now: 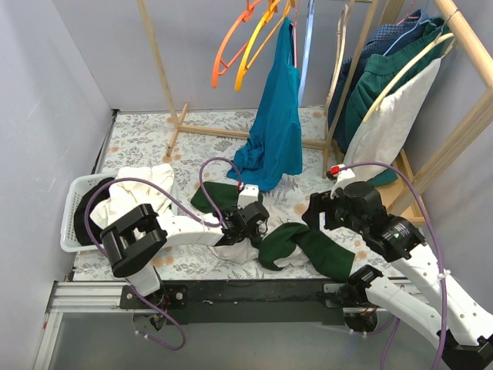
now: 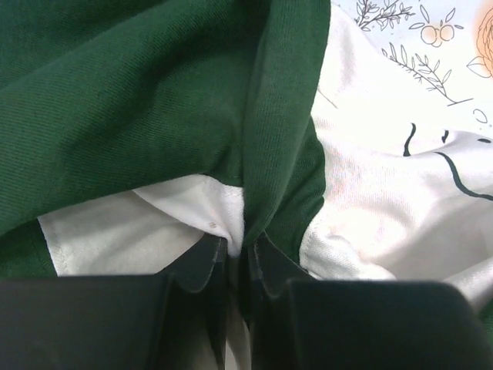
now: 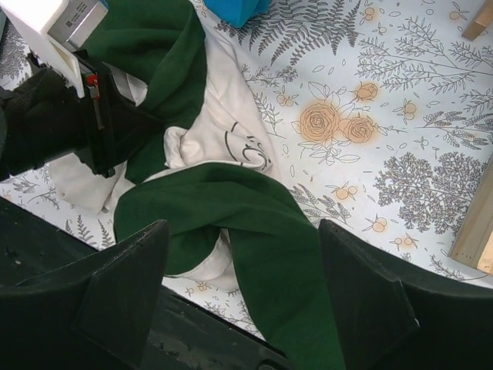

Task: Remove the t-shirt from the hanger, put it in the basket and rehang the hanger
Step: Pick up the T-shirt from the center of the board.

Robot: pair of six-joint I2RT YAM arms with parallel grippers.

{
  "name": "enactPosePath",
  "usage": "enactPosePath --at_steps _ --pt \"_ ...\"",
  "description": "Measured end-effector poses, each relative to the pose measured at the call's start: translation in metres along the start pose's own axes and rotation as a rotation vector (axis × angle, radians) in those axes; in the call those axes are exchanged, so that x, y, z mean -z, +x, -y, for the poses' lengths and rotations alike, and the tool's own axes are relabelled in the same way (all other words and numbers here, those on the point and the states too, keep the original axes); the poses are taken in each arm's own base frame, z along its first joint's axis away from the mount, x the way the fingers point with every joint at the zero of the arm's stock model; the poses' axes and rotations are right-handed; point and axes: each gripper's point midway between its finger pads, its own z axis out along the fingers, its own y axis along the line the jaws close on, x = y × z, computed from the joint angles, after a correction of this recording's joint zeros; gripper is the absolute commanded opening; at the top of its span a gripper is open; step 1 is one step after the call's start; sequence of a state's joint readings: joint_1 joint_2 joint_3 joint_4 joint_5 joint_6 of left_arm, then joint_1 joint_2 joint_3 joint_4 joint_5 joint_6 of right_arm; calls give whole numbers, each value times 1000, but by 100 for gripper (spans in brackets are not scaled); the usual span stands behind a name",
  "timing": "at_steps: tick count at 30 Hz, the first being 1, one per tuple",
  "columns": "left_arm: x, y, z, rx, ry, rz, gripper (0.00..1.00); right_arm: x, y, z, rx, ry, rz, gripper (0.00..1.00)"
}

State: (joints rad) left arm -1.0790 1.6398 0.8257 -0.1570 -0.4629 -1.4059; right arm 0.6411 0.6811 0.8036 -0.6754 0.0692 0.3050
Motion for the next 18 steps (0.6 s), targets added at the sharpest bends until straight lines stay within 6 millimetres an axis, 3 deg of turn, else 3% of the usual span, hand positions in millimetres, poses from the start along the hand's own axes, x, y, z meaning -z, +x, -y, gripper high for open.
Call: enactPosePath --at_steps 4,8,10,12,18 --pt "2 -5 -9 -4 -1 -24 0 2 1 1 2 2 1 84" --pt "19 -28 -40 25 -30 -46 0 3 0 0 10 -4 7 84" --pt "36 -57 -57 55 -50 -6 0 3 0 -1 18 -13 7 84" --pt "61 -99 -68 83 -69 68 0 3 0 -4 24 -28 5 84" --pt "159 -231 -91 176 -94 359 0 1 -3 -16 52 -98 5 84"
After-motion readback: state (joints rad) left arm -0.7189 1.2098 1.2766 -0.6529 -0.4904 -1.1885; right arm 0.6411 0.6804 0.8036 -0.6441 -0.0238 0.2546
